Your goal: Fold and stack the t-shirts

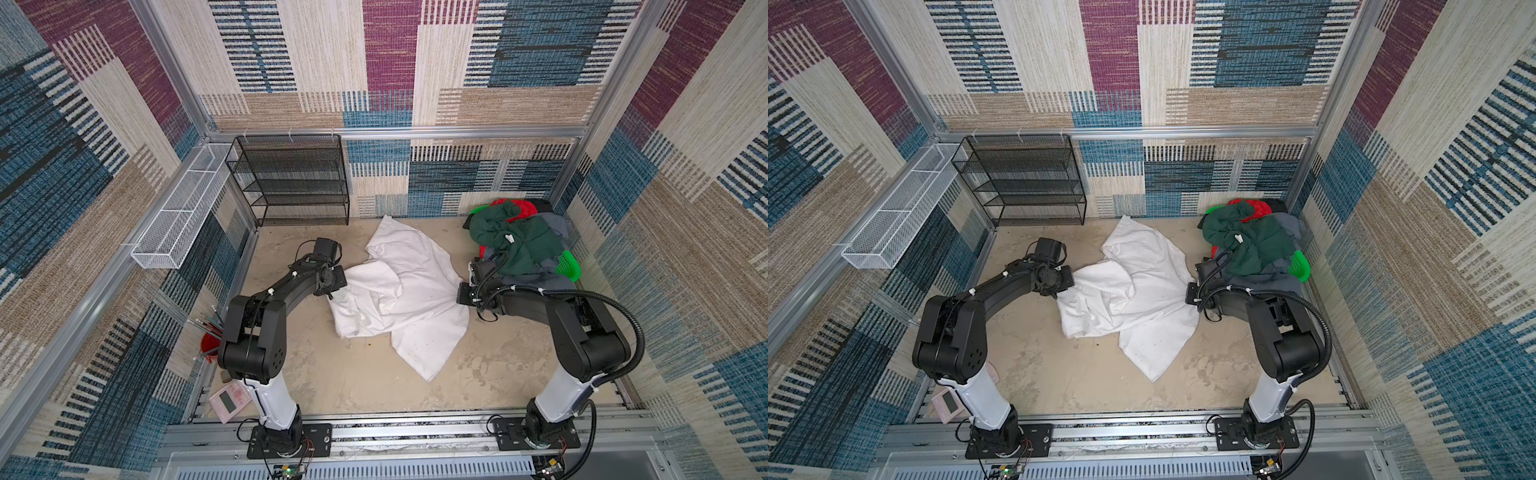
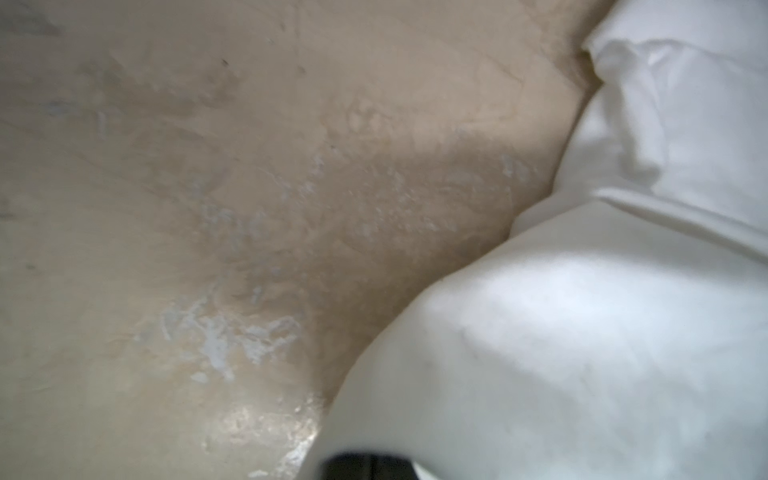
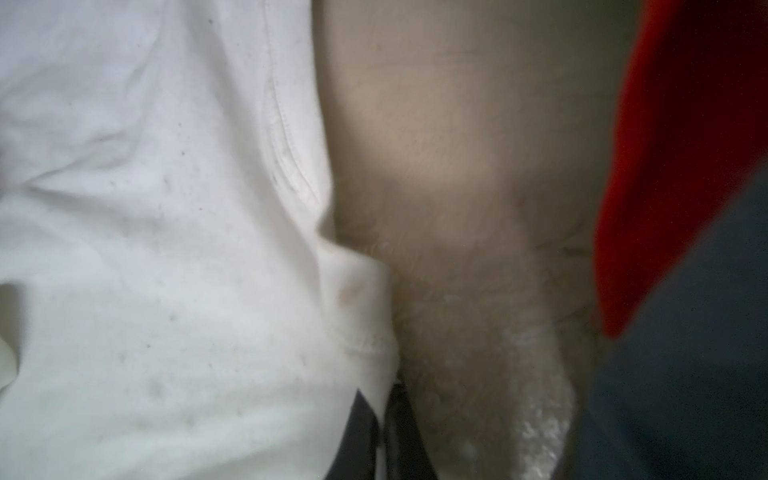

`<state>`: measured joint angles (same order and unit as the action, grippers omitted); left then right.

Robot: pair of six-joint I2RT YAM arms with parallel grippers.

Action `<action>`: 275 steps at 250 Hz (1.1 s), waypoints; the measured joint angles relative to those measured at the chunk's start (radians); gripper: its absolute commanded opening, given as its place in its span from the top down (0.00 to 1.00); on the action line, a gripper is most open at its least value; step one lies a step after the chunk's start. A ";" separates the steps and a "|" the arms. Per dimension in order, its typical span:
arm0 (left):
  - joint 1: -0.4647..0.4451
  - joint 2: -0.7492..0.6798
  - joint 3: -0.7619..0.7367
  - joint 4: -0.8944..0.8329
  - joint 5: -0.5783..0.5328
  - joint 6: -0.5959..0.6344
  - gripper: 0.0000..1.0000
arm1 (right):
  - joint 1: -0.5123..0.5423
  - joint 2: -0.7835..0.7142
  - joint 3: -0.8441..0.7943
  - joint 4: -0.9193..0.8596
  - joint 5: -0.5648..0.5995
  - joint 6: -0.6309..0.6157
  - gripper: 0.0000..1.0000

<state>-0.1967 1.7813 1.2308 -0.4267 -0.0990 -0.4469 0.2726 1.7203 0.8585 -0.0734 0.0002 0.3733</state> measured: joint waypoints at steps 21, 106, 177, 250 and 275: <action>0.012 -0.001 0.040 -0.026 -0.050 0.024 0.71 | 0.000 -0.016 -0.011 -0.005 0.000 0.000 1.00; 0.014 -0.009 0.159 -0.069 -0.165 0.104 0.43 | 0.000 -0.079 -0.018 -0.043 0.010 0.008 1.00; -0.080 -0.206 -0.087 -0.018 -0.059 0.087 0.39 | -0.001 -0.136 -0.015 -0.080 0.006 0.015 1.00; -0.299 -0.176 -0.129 0.096 0.103 0.038 0.38 | -0.001 -0.223 -0.099 -0.080 -0.027 0.042 1.00; -0.337 -0.088 -0.065 0.098 0.137 0.031 0.39 | -0.001 -0.229 -0.118 -0.079 -0.045 0.048 1.00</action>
<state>-0.5335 1.6936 1.1660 -0.3286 0.0376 -0.4164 0.2718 1.4910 0.7403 -0.1528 -0.0448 0.4217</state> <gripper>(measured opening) 0.616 0.057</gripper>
